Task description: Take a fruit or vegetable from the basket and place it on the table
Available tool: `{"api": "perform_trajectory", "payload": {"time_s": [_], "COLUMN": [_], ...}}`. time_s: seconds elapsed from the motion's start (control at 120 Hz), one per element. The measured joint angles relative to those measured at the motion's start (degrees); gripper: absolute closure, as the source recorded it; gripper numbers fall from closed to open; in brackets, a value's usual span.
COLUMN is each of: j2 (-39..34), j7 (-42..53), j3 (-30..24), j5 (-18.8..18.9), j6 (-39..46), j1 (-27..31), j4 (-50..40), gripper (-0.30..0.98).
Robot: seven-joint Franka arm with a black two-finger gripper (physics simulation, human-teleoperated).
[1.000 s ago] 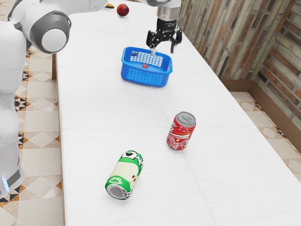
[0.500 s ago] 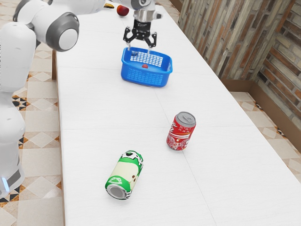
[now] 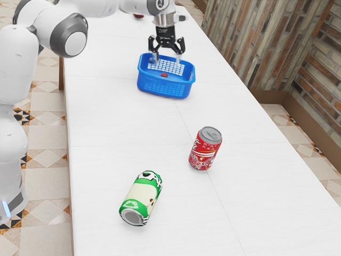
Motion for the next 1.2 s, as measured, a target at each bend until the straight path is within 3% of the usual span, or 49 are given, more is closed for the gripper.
{"api": "perform_trajectory", "payload": {"time_s": [0.3, 0.717, 1.2], "j2": [-0.5, 3.1, 8.3], "j7": [-1.5, -2.8, -3.7], "j3": [1.9, 2.1, 1.1], "j5": [-0.8, -1.2, -1.4], "j6": [1.4, 3.0, 4.6], "j1": [-0.1, 3.8, 4.0], "j4": [-3.6, -0.8, 3.7], "gripper": [0.00, 0.00, 0.00]}}
